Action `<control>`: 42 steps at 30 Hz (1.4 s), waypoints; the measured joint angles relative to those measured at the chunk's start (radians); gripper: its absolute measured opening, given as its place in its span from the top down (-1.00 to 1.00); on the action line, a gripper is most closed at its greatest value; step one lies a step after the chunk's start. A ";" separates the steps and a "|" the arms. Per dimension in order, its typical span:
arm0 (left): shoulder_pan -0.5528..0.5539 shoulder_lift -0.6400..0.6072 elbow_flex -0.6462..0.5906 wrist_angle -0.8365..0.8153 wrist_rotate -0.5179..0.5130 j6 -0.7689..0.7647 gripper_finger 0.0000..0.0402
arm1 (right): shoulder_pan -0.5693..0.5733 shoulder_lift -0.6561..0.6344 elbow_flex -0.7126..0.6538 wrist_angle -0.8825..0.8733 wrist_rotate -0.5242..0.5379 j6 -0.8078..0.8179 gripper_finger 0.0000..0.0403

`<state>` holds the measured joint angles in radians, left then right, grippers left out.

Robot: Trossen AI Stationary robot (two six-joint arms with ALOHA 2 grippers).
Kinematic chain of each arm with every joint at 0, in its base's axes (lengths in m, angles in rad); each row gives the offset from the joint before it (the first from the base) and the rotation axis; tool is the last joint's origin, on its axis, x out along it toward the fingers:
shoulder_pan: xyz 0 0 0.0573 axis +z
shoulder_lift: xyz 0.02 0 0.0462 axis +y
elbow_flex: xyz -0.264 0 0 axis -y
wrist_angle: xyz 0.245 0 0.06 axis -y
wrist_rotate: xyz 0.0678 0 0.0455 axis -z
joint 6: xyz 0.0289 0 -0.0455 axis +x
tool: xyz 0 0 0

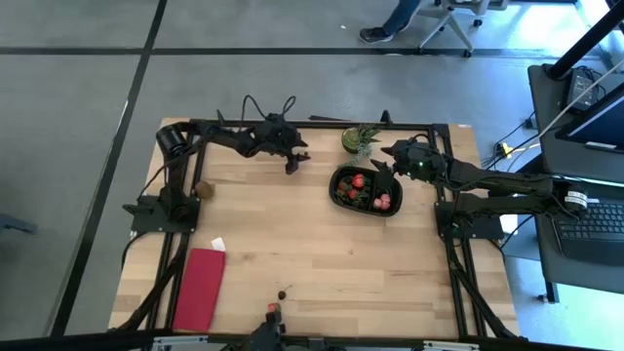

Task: Pick and placing Produce into tupperware
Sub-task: Put the blueberry into the of the black bin

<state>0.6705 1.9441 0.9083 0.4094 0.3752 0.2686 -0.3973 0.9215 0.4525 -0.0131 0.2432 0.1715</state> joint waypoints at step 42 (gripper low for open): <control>-0.023 0.007 0.137 -0.321 -0.122 -0.028 -0.16 | 0.000 0.000 0.000 0.000 0.000 -0.027 -0.33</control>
<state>0.6476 1.9514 1.0454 0.0889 0.2531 0.2402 -0.3973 0.9215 0.4523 -0.0128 0.2432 0.1444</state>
